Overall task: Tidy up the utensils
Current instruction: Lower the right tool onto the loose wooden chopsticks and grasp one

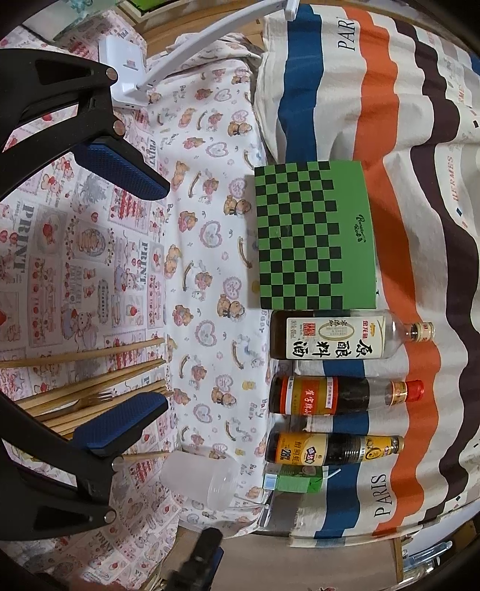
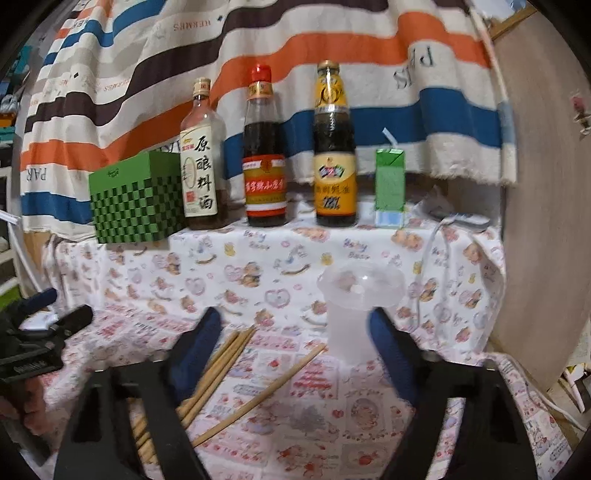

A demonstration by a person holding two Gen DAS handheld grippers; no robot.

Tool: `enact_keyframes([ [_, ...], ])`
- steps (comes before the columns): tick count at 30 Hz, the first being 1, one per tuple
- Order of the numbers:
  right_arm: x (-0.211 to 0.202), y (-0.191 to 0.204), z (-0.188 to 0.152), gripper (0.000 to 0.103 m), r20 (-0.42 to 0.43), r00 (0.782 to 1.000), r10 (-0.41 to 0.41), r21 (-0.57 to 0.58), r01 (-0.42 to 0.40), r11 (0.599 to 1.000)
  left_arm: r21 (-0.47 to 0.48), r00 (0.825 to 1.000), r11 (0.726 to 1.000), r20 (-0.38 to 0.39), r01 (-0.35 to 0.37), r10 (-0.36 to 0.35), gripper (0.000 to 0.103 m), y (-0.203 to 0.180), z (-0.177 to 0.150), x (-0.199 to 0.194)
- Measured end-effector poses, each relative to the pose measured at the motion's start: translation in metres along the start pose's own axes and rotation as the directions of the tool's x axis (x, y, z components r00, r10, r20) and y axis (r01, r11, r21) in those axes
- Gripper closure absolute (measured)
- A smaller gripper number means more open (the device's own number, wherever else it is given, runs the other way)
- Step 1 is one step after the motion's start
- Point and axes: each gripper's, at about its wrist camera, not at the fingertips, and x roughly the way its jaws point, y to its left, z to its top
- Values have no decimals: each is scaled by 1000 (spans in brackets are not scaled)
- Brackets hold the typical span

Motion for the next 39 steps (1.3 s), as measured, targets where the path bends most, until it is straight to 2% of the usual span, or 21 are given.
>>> enact_keyframes([
  [1, 1, -2, 4, 40, -22, 1000, 9, 20, -8, 1000, 2, 1000, 1000, 2, 3, -3, 0, 1, 0, 0],
  [2, 3, -2, 8, 52, -50, 999, 10, 25, -9, 1000, 4, 1000, 1000, 3, -1, 1, 0, 2, 0, 0],
  [3, 7, 0, 13, 59, -86, 996, 3, 23, -1, 1000, 1, 1000, 1000, 3, -14, 14, 0, 5, 1, 1],
  [7, 28, 4, 23, 60, -216, 977, -1, 89, 21, 996, -11, 998, 998, 20, -61, 61, 0, 14, 3, 2],
  [10, 49, 4, 24, 60, -290, 957, -5, 131, 45, 990, -31, 997, 997, 44, -64, 66, 0, 22, 9, -3],
  [12, 70, 5, 21, 61, -353, 933, -74, 111, 120, 987, -54, 996, 997, 61, -62, 65, 0, 29, 15, -9],
  [14, 89, 2, 16, 64, -399, 912, -92, 134, 157, 978, -74, 994, 996, 84, -56, 63, 0, 33, 19, -16],
  [16, 112, 2, 11, 65, -461, 872, -166, 106, 240, 965, -90, 991, 995, 114, -54, 64, 0, 37, 23, -22],
  [18, 130, -2, 7, 68, -496, 855, -154, 117, 241, 963, -86, 987, 994, 138, -68, 80, 0, 39, 25, -25],
  [20, 149, -8, 2, 70, -543, 825, -155, 133, 267, 955, -71, 986, 994, 135, -85, 94, 0, 39, 26, -23],
  [23, 169, -13, -6, 74, -586, 785, -202, 103, 319, 942, -75, 989, 992, 100, -101, 108, 0, 41, 28, -19],
  [26, 181, -18, -19, 79, -620, 761, -189, 117, 327, 938, -71, 994, 994, 58, -87, 92, 0, 42, 30, -13],
  [28, 184, -19, -23, 81, -617, 769, -168, 131, 311, 941, -74, 994, 993, 49, -89, 93, 0, 43, 29, -12],
  [32, 191, -8, -26, 84, -605, 775, -182, 89, 293, 952, -99, 997, 992, 14, -75, 77, 0, 47, 28, -7],
  [38, 198, 7, -23, 85, -602, 779, -174, 78, 275, 958, -64, 994, 992, -5, -106, 106, 0, 43, 24, 0],
  [39, 200, 8, -21, 90, -602, 777, -187, 54, 273, 961, -51, 994, 993, -18, -109, 108, 0, 41, 23, 3],
])
